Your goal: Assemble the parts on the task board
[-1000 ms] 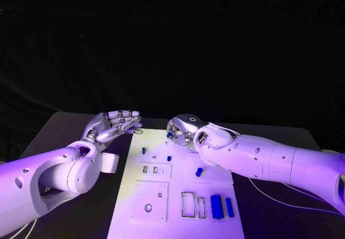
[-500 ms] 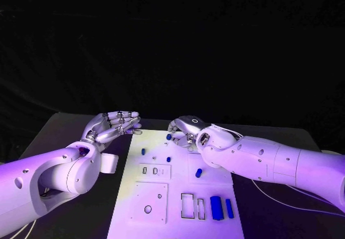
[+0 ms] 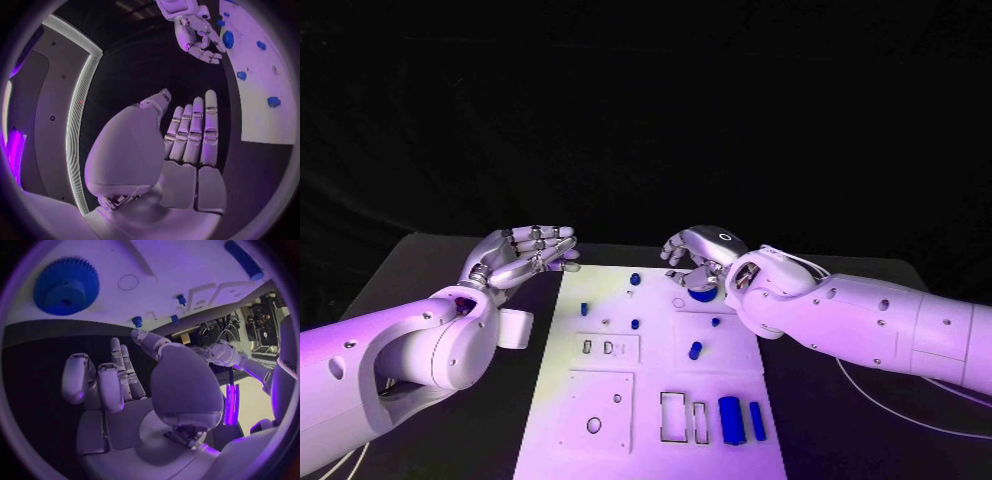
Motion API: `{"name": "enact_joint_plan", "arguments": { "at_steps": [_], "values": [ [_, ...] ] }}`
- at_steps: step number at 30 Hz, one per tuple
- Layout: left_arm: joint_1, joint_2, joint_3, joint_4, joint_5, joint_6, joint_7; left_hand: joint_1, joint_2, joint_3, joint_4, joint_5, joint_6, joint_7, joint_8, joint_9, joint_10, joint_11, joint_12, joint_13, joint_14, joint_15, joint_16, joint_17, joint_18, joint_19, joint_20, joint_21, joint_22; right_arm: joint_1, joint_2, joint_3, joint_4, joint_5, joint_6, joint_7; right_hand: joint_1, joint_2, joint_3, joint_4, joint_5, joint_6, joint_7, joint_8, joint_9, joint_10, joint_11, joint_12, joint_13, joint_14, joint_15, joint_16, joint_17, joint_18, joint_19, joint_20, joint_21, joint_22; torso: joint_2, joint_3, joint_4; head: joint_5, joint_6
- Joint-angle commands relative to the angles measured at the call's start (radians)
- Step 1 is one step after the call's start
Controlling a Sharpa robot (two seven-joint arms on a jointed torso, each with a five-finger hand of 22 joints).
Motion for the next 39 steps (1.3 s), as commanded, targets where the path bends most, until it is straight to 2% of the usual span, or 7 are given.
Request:
{"name": "enact_joint_plan", "arguments": {
  "at_steps": [1, 4, 9, 11, 14, 26, 39],
  "values": [
    [0.003, 0.002, 0.001, -0.003, -0.004, 0.023, 0.004, -0.005, 0.005, 0.001, -0.006, -0.003, -0.009, 0.004, -0.004, -0.002, -0.009, -0.001, -0.003, -0.001, -0.007, 0.001, -0.004, 0.001, 0.006, -0.004, 0.000, 0.004, 0.002, 0.010, -0.044, 0.003, 0.034, 0.133, 0.064, 0.008, -0.012, -0.021, -0.024, 0.012, 0.049, -0.005, -0.014, -0.009, 0.000, 0.106, -0.025, 0.055, 0.031, 0.043, -0.023, 0.015, 0.028, -0.005, 0.020, -0.014, 0.020, 0.031, -0.006, 0.0045, -0.0082, -0.001, -0.001],
    [0.003, 0.004, 0.001, -0.006, -0.004, 0.024, 0.004, -0.005, 0.005, 0.001, -0.006, -0.003, -0.009, 0.004, -0.004, -0.002, -0.009, -0.001, -0.003, -0.001, -0.007, 0.001, -0.004, 0.001, 0.006, -0.004, 0.000, 0.004, 0.002, 0.016, -0.085, 0.005, 0.057, 0.151, 0.106, -0.011, -0.042, -0.052, -0.094, 0.034, 0.055, -0.013, -0.039, -0.005, 0.009, 0.204, -0.051, 0.135, 0.098, 0.048, -0.048, 0.027, 0.050, -0.013, 0.042, -0.037, 0.042, 0.066, -0.008, 0.0063, -0.0106, -0.001, 0.001],
    [0.003, 0.005, 0.001, -0.010, -0.004, 0.026, 0.003, -0.005, 0.005, 0.001, -0.006, -0.003, -0.009, 0.004, -0.004, -0.002, -0.009, -0.001, -0.003, -0.001, -0.007, 0.001, -0.004, 0.001, 0.006, -0.004, 0.000, 0.004, 0.002, 0.021, -0.125, 0.006, 0.062, 0.182, 0.156, -0.035, -0.015, -0.037, -0.191, 0.060, 0.049, -0.034, -0.051, 0.021, 0.038, 0.193, -0.064, 0.372, 0.355, 0.051, -0.062, 0.035, 0.063, -0.022, 0.068, -0.055, 0.066, 0.108, -0.010, 0.0111, -0.0157, -0.001, -0.003],
    [0.003, 0.006, 0.000, -0.012, -0.004, 0.027, 0.003, -0.005, 0.005, 0.001, -0.006, -0.003, -0.009, 0.004, -0.004, -0.002, -0.009, -0.001, -0.003, -0.001, -0.007, 0.001, -0.004, 0.001, 0.006, -0.004, 0.000, 0.004, 0.002, 0.021, -0.134, 0.006, 0.055, 0.199, 0.175, -0.042, 0.000, -0.020, -0.223, 0.075, 0.053, -0.041, -0.050, 0.036, 0.051, 0.224, -0.062, 0.842, 0.840, 0.055, -0.062, 0.045, 0.085, -0.023, 0.071, -0.056, 0.068, 0.115, -0.011, 0.0121, -0.0166, -0.001, 0.000],
    [0.003, 0.007, 0.000, -0.014, -0.004, 0.028, 0.003, -0.004, 0.005, 0.001, -0.006, -0.003, -0.009, 0.003, -0.004, -0.002, -0.009, -0.001, -0.003, -0.001, -0.007, 0.001, -0.005, 0.001, 0.006, -0.005, 0.000, 0.004, 0.002, 0.022, -0.141, 0.006, 0.048, 0.211, 0.197, -0.049, 0.023, -0.005, -0.272, 0.107, 0.049, -0.068, -0.035, 0.055, 0.069, 0.268, -0.049, 1.218, 1.233, 0.069, -0.046, 0.078, 0.170, -0.026, 0.079, -0.041, 0.074, 0.131, -0.013, 0.0122, -0.0156, -0.005, -0.001],
    [0.003, 0.011, 0.000, -0.019, -0.004, 0.029, 0.002, -0.004, 0.005, 0.001, -0.006, -0.003, -0.009, 0.003, -0.004, -0.002, -0.009, -0.001, -0.003, -0.001, -0.007, 0.001, -0.005, 0.001, 0.006, -0.005, 0.000, 0.004, 0.002, 0.015, -0.120, 0.003, 0.014, 0.208, 0.220, -0.057, 0.046, 0.010, -0.308, 0.133, 0.050, -0.095, -0.024, 0.065, 0.075, 0.338, -0.034, 1.357, 1.384, 0.084, -0.033, 0.106, 0.260, -0.030, 0.091, -0.030, 0.084, 0.152, -0.012, 0.0104, -0.0133, -0.010, 0.001],
    [0.003, 0.010, 0.000, -0.020, -0.004, 0.028, 0.003, -0.004, 0.006, 0.001, -0.007, -0.003, -0.009, 0.002, -0.004, -0.002, -0.009, -0.002, -0.003, -0.001, -0.007, 0.001, -0.005, 0.002, 0.006, -0.006, 0.000, 0.005, 0.002, -0.003, -0.092, -0.001, -0.014, 0.171, 0.228, -0.058, 0.057, 0.014, -0.321, 0.143, 0.050, -0.108, -0.018, 0.066, 0.076, 0.371, -0.027, 1.405, 1.437, 0.090, -0.026, 0.117, 0.296, -0.034, 0.103, -0.023, 0.096, 0.171, -0.012, 0.0099, -0.0137, -0.011, -0.012]
  ]
}}
